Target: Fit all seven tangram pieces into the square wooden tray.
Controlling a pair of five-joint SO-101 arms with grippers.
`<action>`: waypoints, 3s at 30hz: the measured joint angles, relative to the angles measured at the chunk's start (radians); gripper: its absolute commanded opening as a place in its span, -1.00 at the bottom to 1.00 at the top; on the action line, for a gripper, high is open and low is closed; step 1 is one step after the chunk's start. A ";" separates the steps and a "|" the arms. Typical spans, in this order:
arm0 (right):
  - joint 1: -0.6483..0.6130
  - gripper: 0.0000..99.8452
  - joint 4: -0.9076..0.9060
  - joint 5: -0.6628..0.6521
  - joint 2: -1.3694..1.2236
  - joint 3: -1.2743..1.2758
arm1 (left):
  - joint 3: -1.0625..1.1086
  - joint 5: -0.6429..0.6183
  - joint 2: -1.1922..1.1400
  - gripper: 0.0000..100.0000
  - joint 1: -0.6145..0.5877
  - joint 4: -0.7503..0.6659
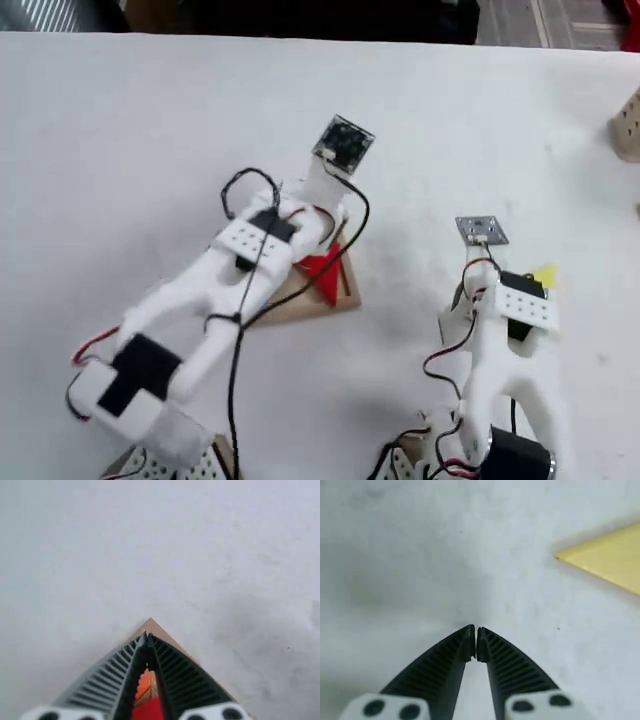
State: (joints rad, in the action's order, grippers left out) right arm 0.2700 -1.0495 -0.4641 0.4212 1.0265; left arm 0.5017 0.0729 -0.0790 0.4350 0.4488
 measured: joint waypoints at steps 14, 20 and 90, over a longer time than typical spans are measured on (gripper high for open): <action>0.000 -0.96 0.038 -0.006 -0.006 0.000 | -0.014 0.000 -0.135 -0.95 -0.069 0.109; 0.000 -0.96 0.038 -0.006 -0.006 0.000 | 0.097 0.000 -0.038 -0.95 -0.064 0.135; 0.000 -0.96 0.038 -0.006 -0.006 0.000 | 0.224 -0.190 0.081 -0.95 0.264 0.014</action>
State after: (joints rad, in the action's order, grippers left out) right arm 0.2700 -1.0111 -0.4703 0.4150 1.0265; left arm 0.7258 -0.1174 0.0023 0.6989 0.4626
